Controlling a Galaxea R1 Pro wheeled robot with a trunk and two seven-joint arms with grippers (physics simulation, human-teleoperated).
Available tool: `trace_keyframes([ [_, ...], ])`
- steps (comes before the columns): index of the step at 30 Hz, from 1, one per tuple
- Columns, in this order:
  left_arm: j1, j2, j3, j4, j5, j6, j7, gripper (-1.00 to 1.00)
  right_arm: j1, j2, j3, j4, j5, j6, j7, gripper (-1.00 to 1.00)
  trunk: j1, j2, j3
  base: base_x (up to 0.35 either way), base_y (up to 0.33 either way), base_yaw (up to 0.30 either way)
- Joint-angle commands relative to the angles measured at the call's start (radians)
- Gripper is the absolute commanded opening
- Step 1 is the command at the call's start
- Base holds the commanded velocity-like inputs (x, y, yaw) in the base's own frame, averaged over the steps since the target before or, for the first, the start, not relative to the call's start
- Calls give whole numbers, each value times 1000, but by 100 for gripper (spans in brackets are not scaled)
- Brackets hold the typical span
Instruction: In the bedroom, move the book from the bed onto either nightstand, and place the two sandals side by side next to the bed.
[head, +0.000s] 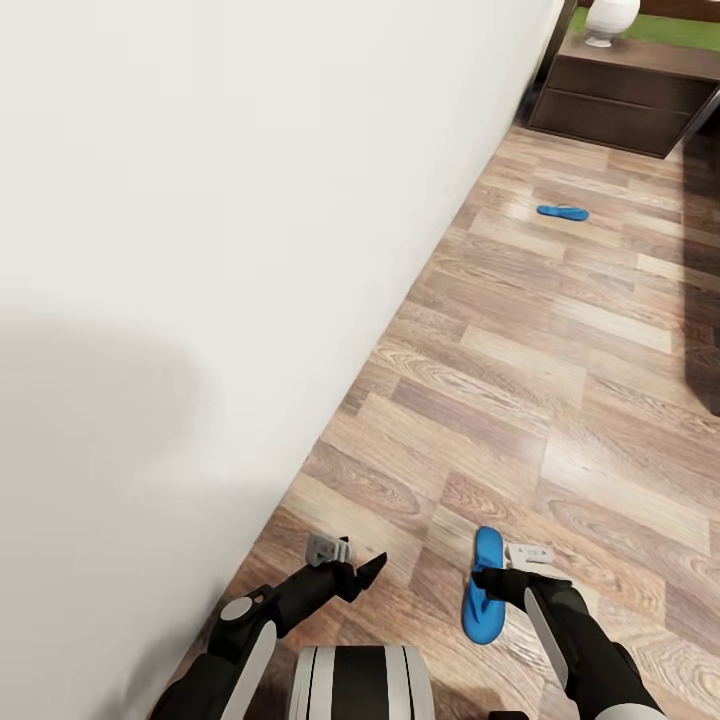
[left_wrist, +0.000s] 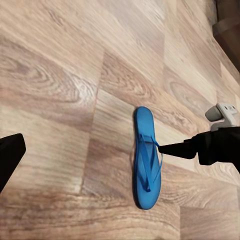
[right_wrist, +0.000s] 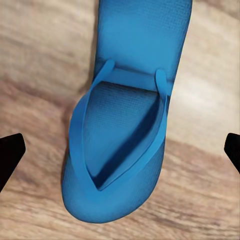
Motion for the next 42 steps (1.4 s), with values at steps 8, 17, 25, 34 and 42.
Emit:
trace_keyframes([
  [8,0,0,2,-1,12,10,-3,100,0,0,-2,-1,-4,5,3,100,0,0,-1,3,0,0],
  [17,0,0,2,-1,13,10,-3,100,0,0,-2,-1,-4,6,3,100,0,0,-1,0,0,0],
  [25,0,0,2,-1,13,10,-3,100,0,0,-2,-1,-4,6,3,100,0,0,-1,86,0,0],
  [34,0,0,1,-1,13,10,-3,100,0,0,-2,-1,-4,6,3,100,0,0,-1,10,0,0],
  [42,0,0,2,-1,13,10,-3,100,0,0,-1,0,-4,5,3,100,0,0,-1,0,0,0],
])
